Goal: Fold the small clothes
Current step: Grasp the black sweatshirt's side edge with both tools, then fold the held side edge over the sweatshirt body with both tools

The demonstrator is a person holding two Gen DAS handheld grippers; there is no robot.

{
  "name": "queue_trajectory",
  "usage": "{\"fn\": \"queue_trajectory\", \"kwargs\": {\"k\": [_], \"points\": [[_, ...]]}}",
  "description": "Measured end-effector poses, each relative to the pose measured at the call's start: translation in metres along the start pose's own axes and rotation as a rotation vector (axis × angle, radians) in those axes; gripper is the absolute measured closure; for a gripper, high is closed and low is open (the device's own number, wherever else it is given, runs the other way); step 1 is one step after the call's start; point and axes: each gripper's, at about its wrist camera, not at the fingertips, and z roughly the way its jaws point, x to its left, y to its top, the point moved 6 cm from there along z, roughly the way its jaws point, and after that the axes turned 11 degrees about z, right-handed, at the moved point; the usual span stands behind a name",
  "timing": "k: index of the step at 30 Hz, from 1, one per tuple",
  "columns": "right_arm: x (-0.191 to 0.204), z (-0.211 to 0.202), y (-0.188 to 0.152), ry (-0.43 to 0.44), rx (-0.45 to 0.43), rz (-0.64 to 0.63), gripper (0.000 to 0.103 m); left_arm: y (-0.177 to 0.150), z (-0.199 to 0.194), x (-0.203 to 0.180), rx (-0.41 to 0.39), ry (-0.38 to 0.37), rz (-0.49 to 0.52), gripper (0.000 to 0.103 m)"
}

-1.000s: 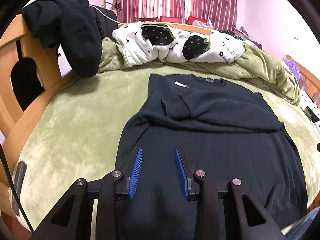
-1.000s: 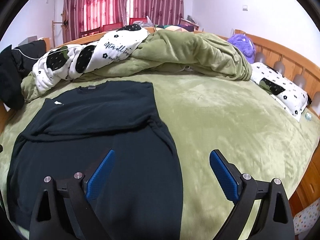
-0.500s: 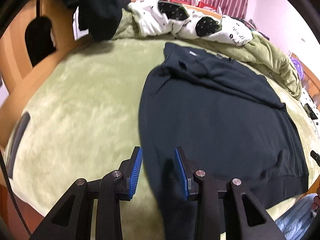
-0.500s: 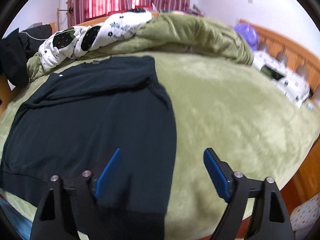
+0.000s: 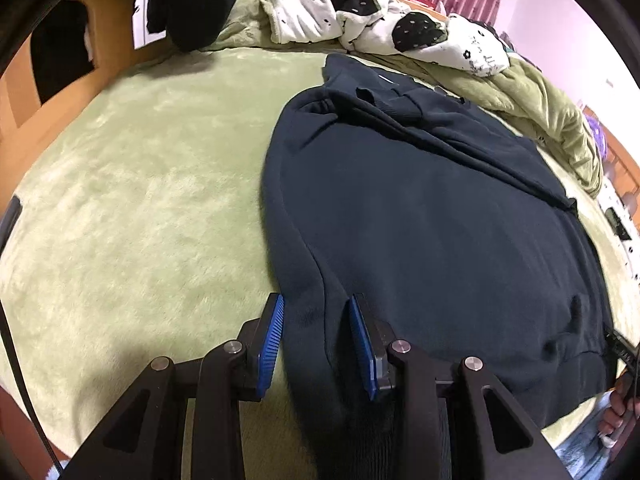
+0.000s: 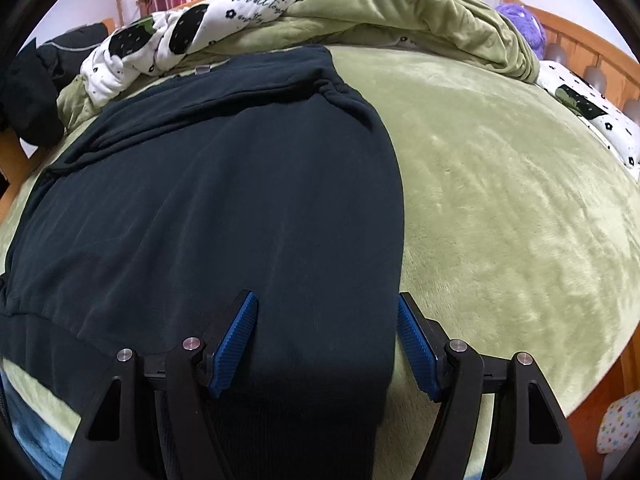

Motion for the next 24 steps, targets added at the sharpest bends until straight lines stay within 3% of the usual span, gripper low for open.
{"fn": "queue_trajectory", "kwargs": {"k": [4, 7, 9, 10, 12, 14, 19, 24], "points": [[0.003, 0.002, 0.003, 0.005, -0.019, -0.015, 0.038, -0.001, 0.004, -0.006, -0.008, 0.014, 0.014, 0.073], [0.004, 0.002, 0.004, 0.027, -0.022, -0.012, 0.048, -0.002, 0.003, -0.009, -0.017, 0.011, 0.024, 0.081], [0.004, 0.000, 0.004, 0.033, -0.028, -0.015, 0.059, -0.002, 0.001, -0.012, -0.024, -0.002, 0.033, 0.091], [0.004, -0.001, 0.003, 0.036, -0.031, -0.018, 0.063, -0.002, 0.000, -0.012, -0.027, -0.001, 0.037, 0.092], [0.006, -0.004, 0.003, 0.042, -0.033, -0.025, 0.082, -0.001, -0.004, -0.013, -0.044, 0.005, 0.039, 0.094], [0.007, -0.007, 0.005, 0.055, -0.034, -0.020, 0.090, 0.000, -0.010, -0.009, -0.061, -0.003, 0.014, 0.094], [0.006, -0.023, 0.009, 0.086, -0.055, 0.021, 0.094, 0.000, -0.030, 0.002, -0.102, -0.035, -0.047, 0.095], [0.008, -0.042, 0.012, 0.104, -0.082, 0.030, 0.094, 0.000, -0.055, -0.001, -0.141, -0.029, -0.029, 0.095]]}}
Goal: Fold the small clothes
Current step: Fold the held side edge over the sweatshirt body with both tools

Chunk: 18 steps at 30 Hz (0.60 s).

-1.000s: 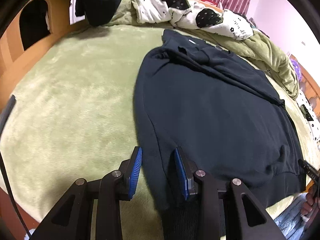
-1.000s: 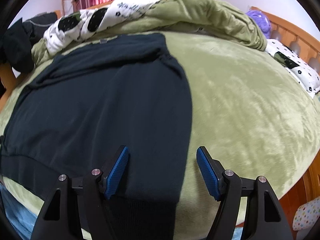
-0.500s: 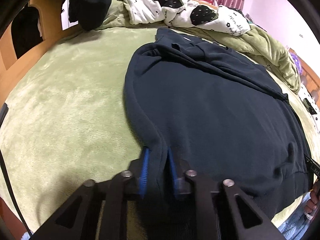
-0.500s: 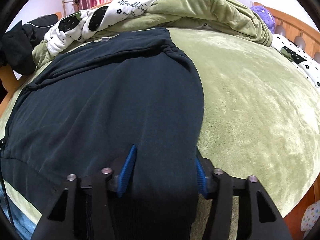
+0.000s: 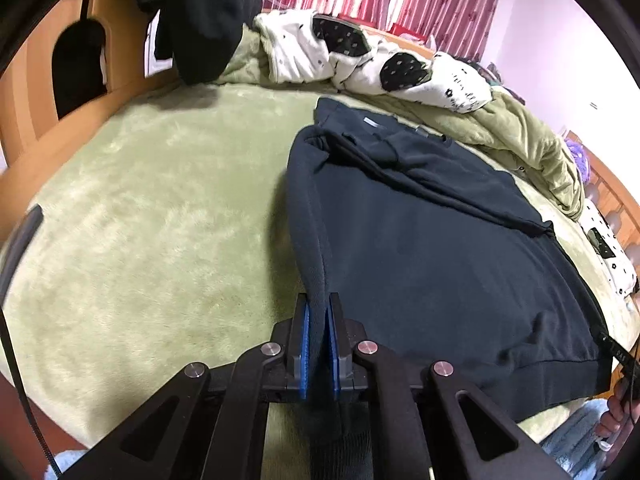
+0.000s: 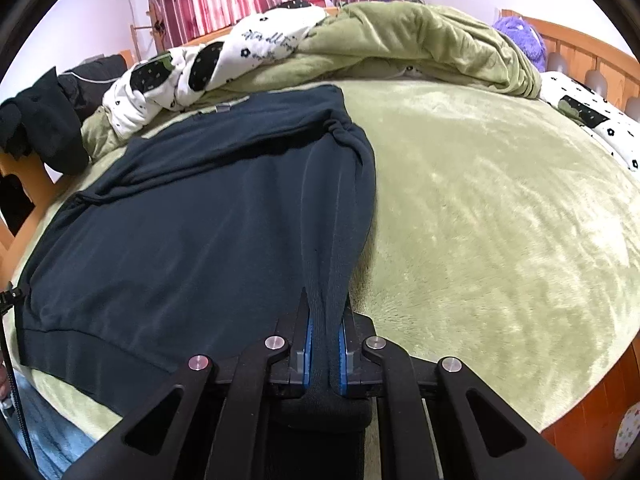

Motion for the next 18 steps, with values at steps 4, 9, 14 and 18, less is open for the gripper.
{"fn": "queue_trajectory", "kwargs": {"k": [4, 9, 14, 18], "points": [[0.005, -0.022, 0.001, 0.017, -0.028, -0.009, 0.094, 0.001, -0.018, -0.001, -0.025, -0.010, -0.003, 0.095], [0.006, -0.050, -0.004, 0.034, -0.052, -0.029, 0.094, -0.002, -0.041, -0.004, -0.045, -0.012, 0.006, 0.095], [0.005, -0.076, -0.015, 0.050, -0.075, -0.044, 0.094, -0.006, -0.065, -0.005, -0.074, -0.023, 0.002, 0.095], [0.007, -0.093, -0.017, 0.061, -0.094, -0.044, 0.094, -0.002, -0.075, -0.010, -0.081, -0.020, 0.004, 0.095]]}}
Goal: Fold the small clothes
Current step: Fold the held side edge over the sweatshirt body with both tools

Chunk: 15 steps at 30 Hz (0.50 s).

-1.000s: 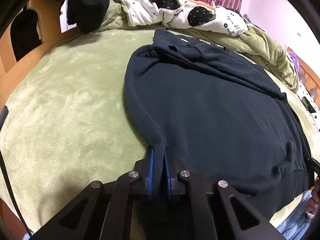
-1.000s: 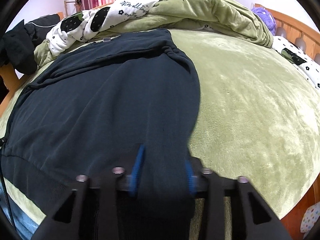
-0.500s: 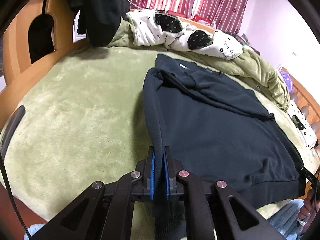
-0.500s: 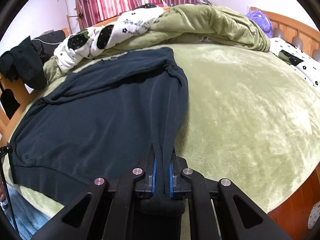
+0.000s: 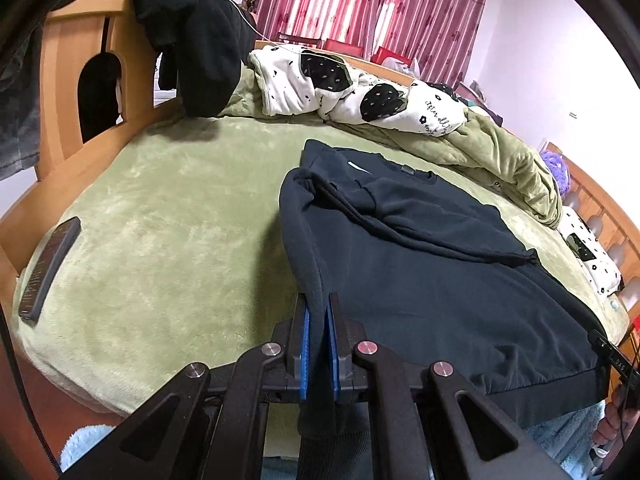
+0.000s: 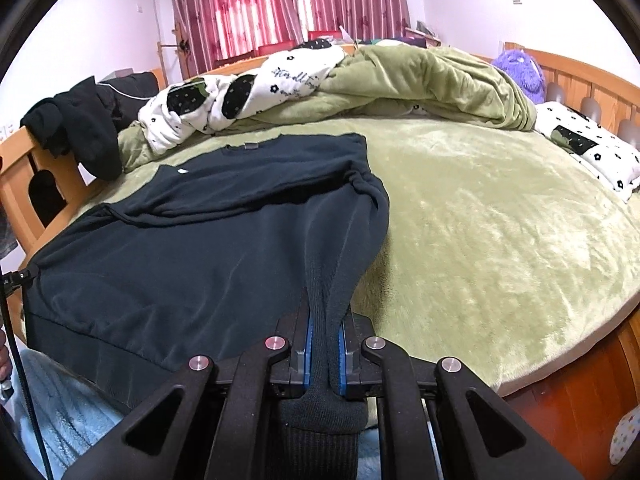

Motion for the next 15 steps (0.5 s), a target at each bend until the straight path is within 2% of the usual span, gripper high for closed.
{"fn": "queue_trajectory", "kwargs": {"k": [8, 15], "points": [[0.012, -0.017, 0.028, 0.033, -0.029, 0.025, 0.094, 0.036, -0.003, 0.000, -0.011, 0.012, -0.020, 0.095], [0.020, -0.007, 0.075, 0.029, -0.060, 0.044, 0.094, 0.083, 0.017, -0.005, -0.015, 0.033, -0.036, 0.095]]}}
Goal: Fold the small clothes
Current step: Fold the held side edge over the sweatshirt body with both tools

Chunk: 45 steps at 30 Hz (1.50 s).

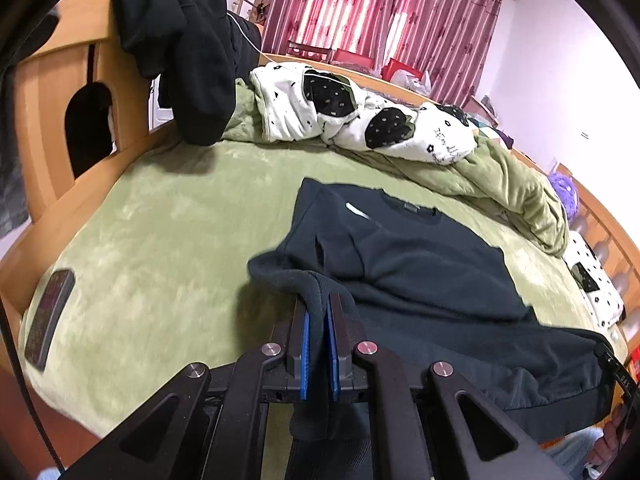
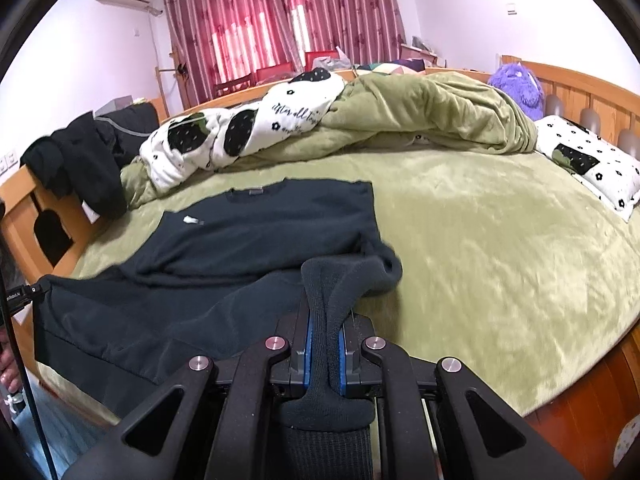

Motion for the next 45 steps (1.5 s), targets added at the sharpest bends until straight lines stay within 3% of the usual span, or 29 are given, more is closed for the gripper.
{"fn": "queue_trajectory", "kwargs": {"k": [12, 22, 31, 36, 45], "points": [[0.008, 0.079, 0.078, 0.017, -0.034, 0.050, 0.094, 0.079, 0.091, -0.002, -0.014, 0.024, 0.006, 0.095], [0.009, 0.176, 0.125, 0.002, -0.011, 0.059, 0.094, 0.111, 0.179, 0.008, 0.032, 0.037, -0.021, 0.095], [0.003, 0.260, 0.122, -0.074, 0.057, 0.018, 0.094, 0.102, 0.243, 0.011, 0.114, 0.073, 0.039, 0.094], [-0.003, 0.282, 0.113, -0.105, 0.081, 0.013, 0.093, 0.094, 0.258, 0.011, 0.144, 0.082, 0.107, 0.094], [-0.005, 0.304, 0.098, -0.202, 0.129, -0.036, 0.092, 0.084, 0.272, 0.011, 0.177, 0.097, 0.109, 0.090]]}}
